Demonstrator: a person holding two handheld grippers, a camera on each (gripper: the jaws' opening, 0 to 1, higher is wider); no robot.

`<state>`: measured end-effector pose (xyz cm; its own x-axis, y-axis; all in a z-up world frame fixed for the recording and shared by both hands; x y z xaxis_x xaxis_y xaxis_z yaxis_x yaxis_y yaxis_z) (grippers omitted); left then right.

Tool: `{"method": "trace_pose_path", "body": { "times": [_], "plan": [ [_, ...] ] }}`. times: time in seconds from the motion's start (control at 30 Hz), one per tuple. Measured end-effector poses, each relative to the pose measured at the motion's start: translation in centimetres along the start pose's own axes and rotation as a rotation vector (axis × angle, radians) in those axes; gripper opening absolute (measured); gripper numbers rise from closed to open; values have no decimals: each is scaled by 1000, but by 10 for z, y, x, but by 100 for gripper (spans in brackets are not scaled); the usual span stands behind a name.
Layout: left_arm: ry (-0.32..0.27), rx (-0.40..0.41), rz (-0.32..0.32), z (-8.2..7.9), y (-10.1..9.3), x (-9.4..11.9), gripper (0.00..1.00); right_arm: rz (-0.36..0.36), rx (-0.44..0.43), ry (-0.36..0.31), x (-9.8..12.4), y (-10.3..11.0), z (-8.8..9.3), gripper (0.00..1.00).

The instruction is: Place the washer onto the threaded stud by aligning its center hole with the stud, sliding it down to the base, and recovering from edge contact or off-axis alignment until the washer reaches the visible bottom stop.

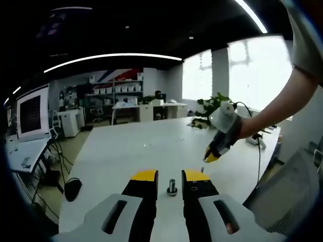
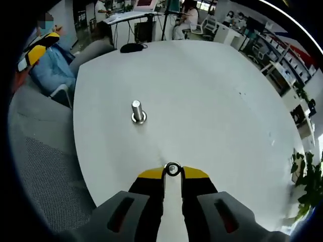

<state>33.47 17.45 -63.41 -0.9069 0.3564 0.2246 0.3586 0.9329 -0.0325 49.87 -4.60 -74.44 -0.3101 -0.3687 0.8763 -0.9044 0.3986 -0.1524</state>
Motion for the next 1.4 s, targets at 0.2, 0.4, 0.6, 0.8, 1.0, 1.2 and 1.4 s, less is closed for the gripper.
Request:
{"method": "trace_pose_path", "body": {
  "times": [0.2, 0.4, 0.6, 0.8, 1.0, 1.2, 1.4],
  "plan": [
    [-1, -18, 15, -1, -4, -1, 16, -13, 13, 19, -6, 6, 0, 13],
    [-11, -18, 21, -2, -4, 0, 16, -13, -2, 31, -7, 6, -1, 13],
    [-22, -6, 17, -4, -3, 1, 16, -4, -16, 31, -4, 2, 1, 13],
    [-28, -9, 29, -5, -5, 0, 16, 12, -41, 33, 1, -4, 11, 13],
    [-35, -6, 40, -6, -7, 1, 16, 24, -55, 29, 4, -8, 16, 13],
    [-23, -1, 36, -4, -6, 0, 16, 22, -75, 13, 4, -14, 14, 13],
    [-22, -2, 30, -4, -5, 0, 16, 16, -54, 5, 2, -15, 6, 13]
  ]
}}
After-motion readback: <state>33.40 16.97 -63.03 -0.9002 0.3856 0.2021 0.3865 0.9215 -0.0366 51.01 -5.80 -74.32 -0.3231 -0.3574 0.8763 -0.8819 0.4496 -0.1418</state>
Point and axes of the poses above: the point that each gripper's makers call its tool centre point, and the gripper's own axes: x roughly backward along the fingers, y roughly to its left, z roughly out of its underside, the point moved 4 cm from there along x, roughly backward along the fingers, and after that the axes turned 1 degree about -y, right-handed, at the moved point
